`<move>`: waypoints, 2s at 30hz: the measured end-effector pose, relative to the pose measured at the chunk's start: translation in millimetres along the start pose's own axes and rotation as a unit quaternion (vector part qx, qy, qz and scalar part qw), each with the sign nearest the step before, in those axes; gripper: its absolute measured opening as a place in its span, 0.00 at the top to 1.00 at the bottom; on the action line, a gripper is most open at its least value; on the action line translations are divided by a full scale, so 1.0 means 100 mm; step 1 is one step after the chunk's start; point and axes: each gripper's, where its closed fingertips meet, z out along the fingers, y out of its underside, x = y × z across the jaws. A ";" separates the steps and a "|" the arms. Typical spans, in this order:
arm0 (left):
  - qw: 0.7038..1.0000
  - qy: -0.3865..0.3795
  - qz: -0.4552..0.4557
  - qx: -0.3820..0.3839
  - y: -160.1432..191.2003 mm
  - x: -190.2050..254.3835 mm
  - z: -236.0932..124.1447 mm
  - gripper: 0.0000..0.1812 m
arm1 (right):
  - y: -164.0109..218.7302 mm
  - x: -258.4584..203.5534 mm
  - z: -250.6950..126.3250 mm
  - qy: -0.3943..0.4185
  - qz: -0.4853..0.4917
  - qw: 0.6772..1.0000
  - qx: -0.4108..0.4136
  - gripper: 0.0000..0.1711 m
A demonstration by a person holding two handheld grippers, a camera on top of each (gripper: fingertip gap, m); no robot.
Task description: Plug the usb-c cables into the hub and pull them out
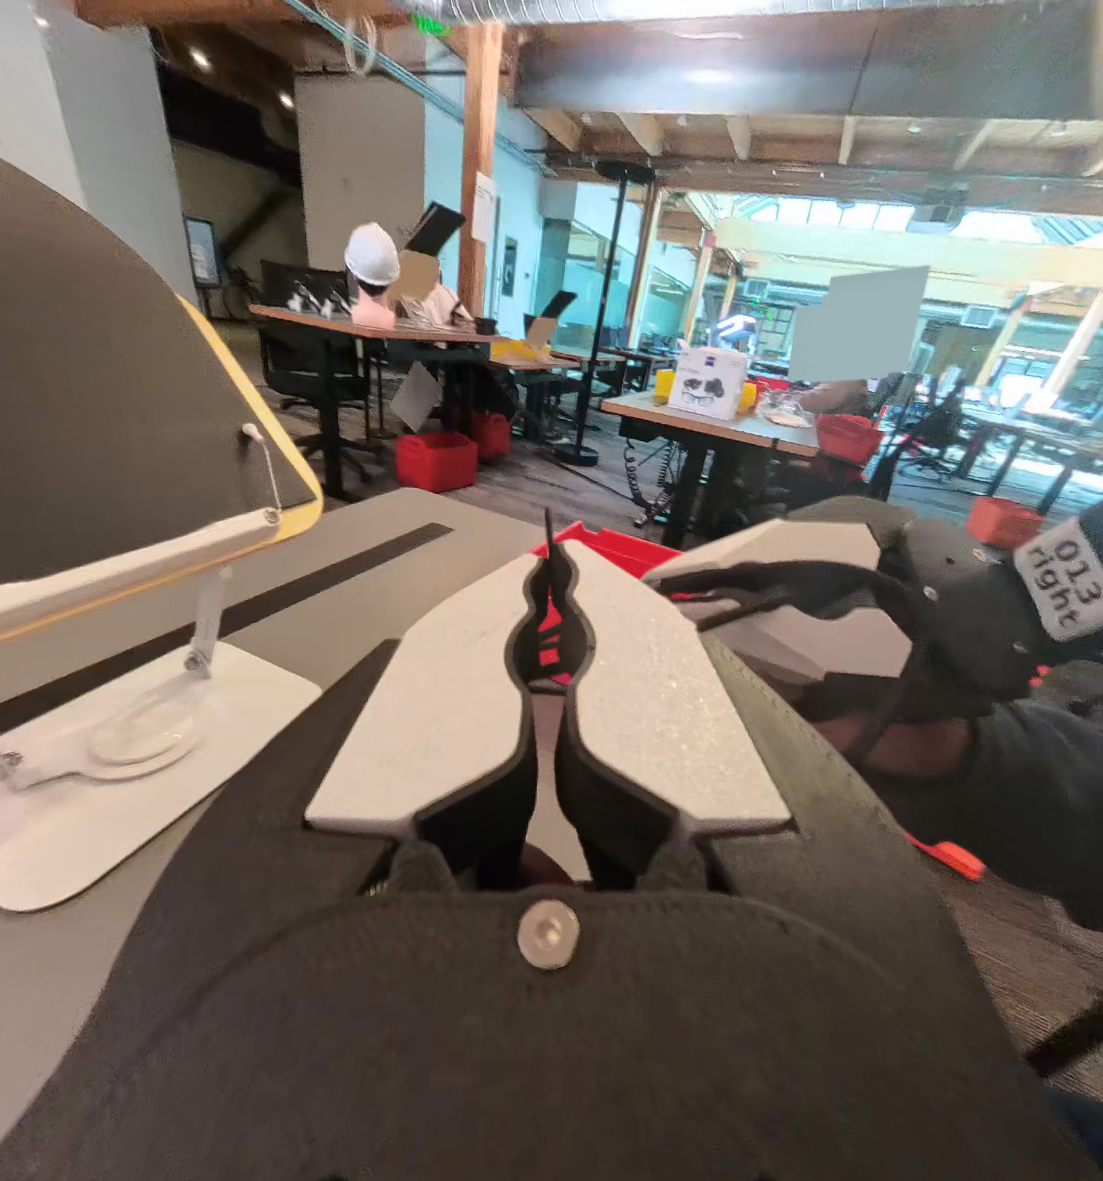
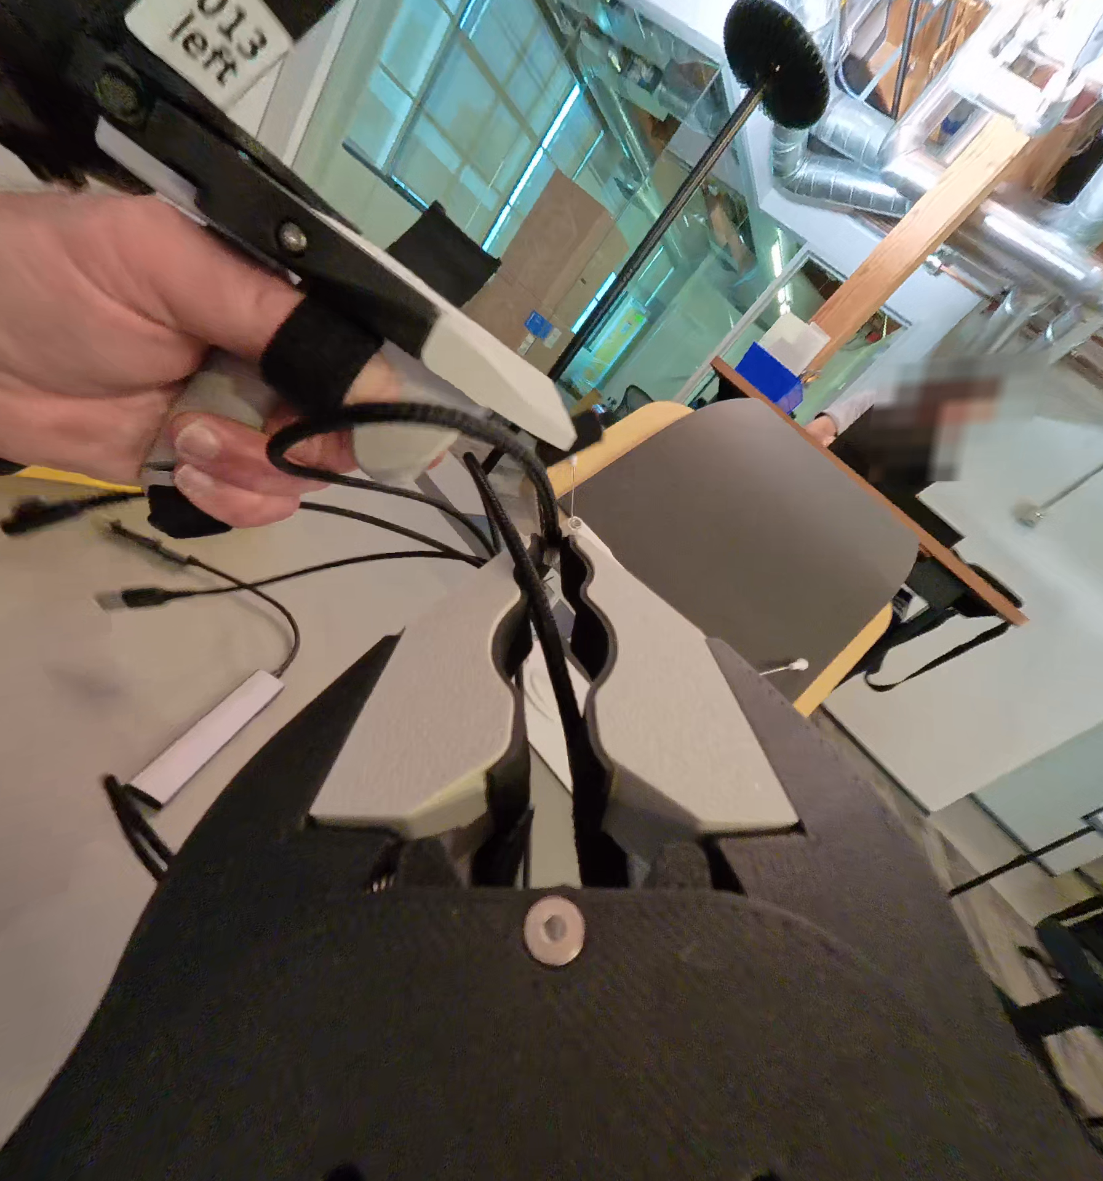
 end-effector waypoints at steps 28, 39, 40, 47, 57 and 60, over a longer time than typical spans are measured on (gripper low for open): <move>0.988 0.067 0.137 0.011 -0.17 0.18 -0.11 1.00 | 0.15 -0.21 -0.31 -0.221 -0.105 0.965 -0.090 0.91; 0.986 0.023 0.162 0.002 -0.41 -0.12 -0.12 1.00 | 0.17 0.27 -0.49 -0.167 -0.001 0.978 -0.126 0.83; 0.985 0.016 0.174 -0.008 -0.41 -0.14 -0.10 1.00 | 0.09 0.29 -0.48 -0.175 0.037 0.977 -0.114 0.79; 0.962 -0.024 0.260 -0.080 -0.28 -0.14 0.11 1.00 | -0.40 0.08 -0.26 -0.263 0.207 0.940 -0.061 0.44; 0.962 -0.005 0.237 -0.135 0.35 0.00 0.41 1.00 | 1.00 -0.29 0.12 -0.191 0.196 0.921 -0.277 0.86; 0.964 0.003 0.213 -0.158 0.69 -0.10 0.45 1.00 | 1.51 -0.42 0.09 -0.178 0.178 0.909 -0.332 0.77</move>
